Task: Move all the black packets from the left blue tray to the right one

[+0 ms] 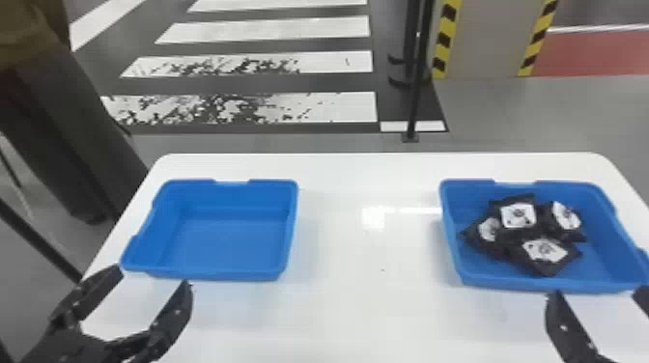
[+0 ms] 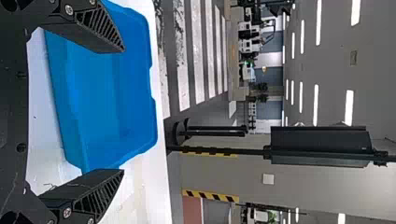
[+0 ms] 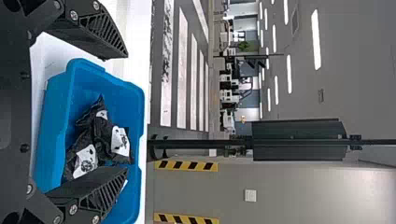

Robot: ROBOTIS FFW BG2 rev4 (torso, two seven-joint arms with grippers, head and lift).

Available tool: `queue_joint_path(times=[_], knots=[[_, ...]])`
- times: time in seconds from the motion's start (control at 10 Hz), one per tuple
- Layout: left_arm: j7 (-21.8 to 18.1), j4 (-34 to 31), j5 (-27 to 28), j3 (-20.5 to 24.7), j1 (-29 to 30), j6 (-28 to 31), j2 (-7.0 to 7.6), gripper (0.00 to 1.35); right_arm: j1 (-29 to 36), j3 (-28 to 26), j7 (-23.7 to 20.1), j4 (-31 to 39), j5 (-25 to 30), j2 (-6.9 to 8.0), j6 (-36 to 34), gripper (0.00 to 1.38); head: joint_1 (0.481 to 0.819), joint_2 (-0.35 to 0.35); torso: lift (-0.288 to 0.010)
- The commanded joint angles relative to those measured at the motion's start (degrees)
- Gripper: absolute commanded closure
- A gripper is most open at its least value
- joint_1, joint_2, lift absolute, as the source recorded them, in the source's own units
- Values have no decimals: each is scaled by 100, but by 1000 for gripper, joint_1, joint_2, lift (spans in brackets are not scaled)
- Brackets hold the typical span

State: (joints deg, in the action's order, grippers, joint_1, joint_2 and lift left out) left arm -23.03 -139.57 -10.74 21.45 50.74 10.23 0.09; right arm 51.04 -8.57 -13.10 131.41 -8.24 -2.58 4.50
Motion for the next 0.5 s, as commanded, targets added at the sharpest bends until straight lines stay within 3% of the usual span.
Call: queue_joint_path(times=[0.0, 0.4], knots=[[0, 0, -12, -8, 2, 31, -24, 128, 0, 0, 0, 0, 1, 3, 0, 165, 695, 98, -140], [0, 0, -23, -20, 16, 115, -24, 127, 0, 23, 0, -28, -67, 3, 0, 165, 695, 95, -140]])
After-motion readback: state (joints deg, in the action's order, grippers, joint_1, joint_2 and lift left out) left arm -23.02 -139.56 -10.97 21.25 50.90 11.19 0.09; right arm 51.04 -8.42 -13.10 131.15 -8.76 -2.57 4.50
